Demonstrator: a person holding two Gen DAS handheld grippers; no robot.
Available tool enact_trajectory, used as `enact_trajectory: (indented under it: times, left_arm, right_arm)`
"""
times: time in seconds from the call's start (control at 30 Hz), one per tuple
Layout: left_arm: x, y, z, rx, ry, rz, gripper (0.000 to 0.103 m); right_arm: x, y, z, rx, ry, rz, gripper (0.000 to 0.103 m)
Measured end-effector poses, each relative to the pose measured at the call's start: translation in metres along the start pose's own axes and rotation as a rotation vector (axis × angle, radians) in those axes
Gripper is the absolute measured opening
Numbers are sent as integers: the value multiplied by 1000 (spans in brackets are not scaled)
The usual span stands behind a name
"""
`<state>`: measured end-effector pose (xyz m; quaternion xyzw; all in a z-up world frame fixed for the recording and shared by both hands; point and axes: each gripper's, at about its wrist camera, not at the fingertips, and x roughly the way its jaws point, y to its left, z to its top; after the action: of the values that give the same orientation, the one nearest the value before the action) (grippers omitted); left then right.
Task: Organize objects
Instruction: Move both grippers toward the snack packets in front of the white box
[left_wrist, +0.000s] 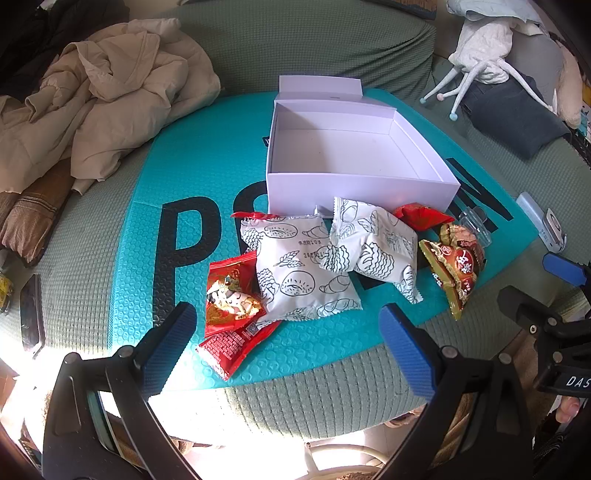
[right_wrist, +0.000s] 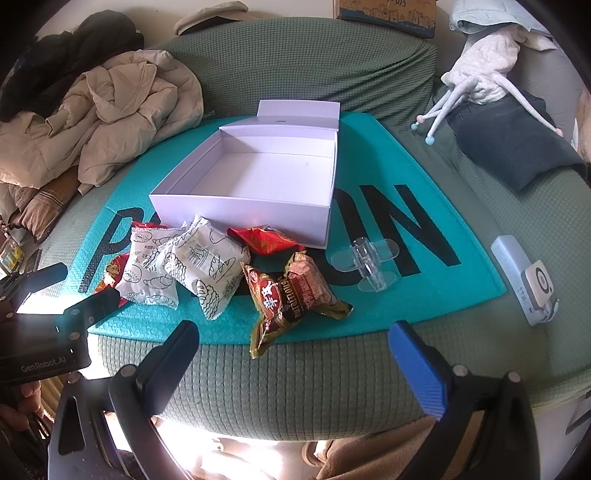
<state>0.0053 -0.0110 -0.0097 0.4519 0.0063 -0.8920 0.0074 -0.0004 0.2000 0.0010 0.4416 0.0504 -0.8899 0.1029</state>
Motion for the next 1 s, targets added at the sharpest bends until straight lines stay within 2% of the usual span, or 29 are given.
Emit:
enact_trajectory:
  times: [0.67,1.0]
  left_arm:
    - [-2,1,-1,-2,4,10,100]
    - [-1,8,1,-18,-10,15,100]
  right_arm:
    - [3,0,0,4,11,13,103]
    - [6,3,-1,3,-9,54,103]
